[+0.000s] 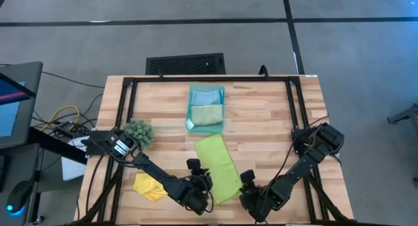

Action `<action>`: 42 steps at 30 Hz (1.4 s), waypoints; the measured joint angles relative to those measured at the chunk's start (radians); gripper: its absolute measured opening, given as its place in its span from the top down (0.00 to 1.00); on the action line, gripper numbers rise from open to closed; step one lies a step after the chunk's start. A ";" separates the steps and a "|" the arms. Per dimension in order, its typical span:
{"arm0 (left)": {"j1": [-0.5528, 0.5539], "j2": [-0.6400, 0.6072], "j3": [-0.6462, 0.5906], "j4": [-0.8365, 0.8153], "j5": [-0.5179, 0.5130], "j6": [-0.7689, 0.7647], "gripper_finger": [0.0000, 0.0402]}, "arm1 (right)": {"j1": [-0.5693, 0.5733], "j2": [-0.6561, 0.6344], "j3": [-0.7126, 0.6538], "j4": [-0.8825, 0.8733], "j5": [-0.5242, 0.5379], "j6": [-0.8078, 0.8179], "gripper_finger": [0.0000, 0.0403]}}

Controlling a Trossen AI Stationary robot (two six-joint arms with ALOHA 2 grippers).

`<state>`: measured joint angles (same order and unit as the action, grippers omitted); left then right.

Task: Fold microfiber towels
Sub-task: Fold the light green microfiber cloth

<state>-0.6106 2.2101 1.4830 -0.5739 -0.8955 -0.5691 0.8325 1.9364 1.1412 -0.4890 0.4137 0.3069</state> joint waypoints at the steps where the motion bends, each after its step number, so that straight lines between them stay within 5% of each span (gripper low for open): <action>1: -0.001 0.000 0.000 0.000 0.000 0.005 0.80 | 0.003 -0.005 0.000 0.001 0.005 0.000 0.70; 42: -0.001 0.000 0.000 0.012 0.002 0.014 0.80 | -0.035 0.001 -0.015 -0.003 0.008 0.016 0.79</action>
<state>-0.6117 2.2101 1.4830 -0.5621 -0.8932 -0.5555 0.7979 1.9369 1.1263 -0.4924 0.4220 0.3229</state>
